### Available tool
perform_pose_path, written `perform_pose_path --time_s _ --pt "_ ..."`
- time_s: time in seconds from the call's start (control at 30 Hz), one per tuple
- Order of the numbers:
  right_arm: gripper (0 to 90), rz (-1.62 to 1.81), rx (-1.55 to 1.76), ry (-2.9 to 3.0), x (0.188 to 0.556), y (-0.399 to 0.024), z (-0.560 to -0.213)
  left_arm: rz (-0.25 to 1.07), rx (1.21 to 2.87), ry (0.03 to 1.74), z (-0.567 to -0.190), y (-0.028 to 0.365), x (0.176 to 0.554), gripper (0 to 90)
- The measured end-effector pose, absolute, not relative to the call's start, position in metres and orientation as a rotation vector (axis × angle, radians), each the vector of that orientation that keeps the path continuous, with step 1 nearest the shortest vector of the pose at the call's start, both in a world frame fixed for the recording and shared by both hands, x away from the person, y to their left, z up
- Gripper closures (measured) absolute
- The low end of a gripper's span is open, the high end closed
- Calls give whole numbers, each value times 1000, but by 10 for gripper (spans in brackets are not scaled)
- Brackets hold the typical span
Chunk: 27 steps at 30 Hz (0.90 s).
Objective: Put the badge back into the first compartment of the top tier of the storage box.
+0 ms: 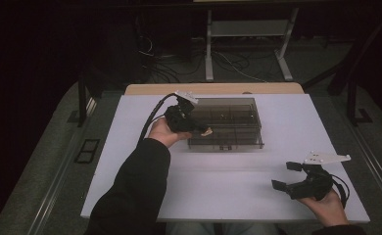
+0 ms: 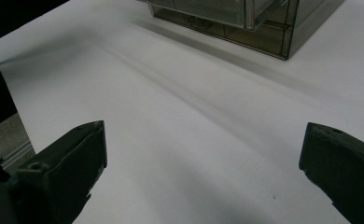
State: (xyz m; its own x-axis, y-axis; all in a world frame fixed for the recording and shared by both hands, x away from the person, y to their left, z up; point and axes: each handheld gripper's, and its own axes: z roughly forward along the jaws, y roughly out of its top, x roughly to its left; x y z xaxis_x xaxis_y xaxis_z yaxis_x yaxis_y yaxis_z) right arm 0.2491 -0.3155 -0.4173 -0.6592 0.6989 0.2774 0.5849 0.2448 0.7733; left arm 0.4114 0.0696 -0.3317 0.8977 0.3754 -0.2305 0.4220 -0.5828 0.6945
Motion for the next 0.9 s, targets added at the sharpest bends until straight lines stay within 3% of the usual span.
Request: perform_pose_path --time_s 0.9 --pt "3 1389 1240 2378 248 -317 -417 -125 2284 601 -355 66 422 879"
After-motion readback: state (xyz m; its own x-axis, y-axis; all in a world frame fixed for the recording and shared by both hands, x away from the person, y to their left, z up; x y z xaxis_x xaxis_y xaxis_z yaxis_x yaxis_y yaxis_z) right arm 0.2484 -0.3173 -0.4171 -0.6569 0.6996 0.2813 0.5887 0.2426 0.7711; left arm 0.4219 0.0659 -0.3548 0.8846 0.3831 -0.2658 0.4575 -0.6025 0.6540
